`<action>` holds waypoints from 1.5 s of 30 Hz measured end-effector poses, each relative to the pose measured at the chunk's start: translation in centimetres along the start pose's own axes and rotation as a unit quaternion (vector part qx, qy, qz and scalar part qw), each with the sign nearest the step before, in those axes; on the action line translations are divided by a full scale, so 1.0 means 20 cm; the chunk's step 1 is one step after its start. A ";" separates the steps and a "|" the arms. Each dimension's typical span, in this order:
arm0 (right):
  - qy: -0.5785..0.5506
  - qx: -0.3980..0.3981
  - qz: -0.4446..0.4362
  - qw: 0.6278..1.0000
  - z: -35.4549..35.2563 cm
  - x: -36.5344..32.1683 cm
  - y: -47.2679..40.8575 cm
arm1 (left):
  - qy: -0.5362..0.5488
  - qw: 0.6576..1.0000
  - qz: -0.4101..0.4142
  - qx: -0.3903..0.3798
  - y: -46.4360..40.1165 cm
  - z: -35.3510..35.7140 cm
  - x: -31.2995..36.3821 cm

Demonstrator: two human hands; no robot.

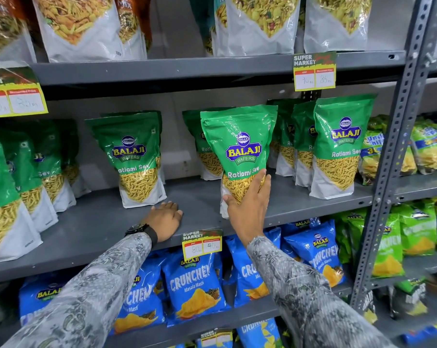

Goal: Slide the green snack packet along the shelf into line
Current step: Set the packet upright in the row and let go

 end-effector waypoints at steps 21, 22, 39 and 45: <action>0.074 -0.115 -0.192 0.972 0.52 -0.62 0.31 | 0.065 0.987 -0.134 0.054 0.30 -0.12 -0.88; 0.066 -0.126 -0.184 0.973 0.60 -0.64 0.31 | 0.067 0.988 -0.130 0.044 0.29 -0.11 -0.92; 0.008 -0.077 0.045 0.996 1.46 -0.68 0.17 | 0.016 0.997 -0.073 0.024 0.17 -0.02 -1.11; -0.008 -0.020 0.041 0.999 1.48 -0.67 0.20 | 0.012 0.997 -0.069 0.026 0.17 -0.02 -1.11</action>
Point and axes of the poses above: each hand's wrist, its own y-axis away from the middle knuckle, its own z-axis out of the palm, x = y × z, the point moved 9 cm from there along -y, towards the middle knuckle, and after that the axes turned 4 degrees about -y, right-handed, at the moved point
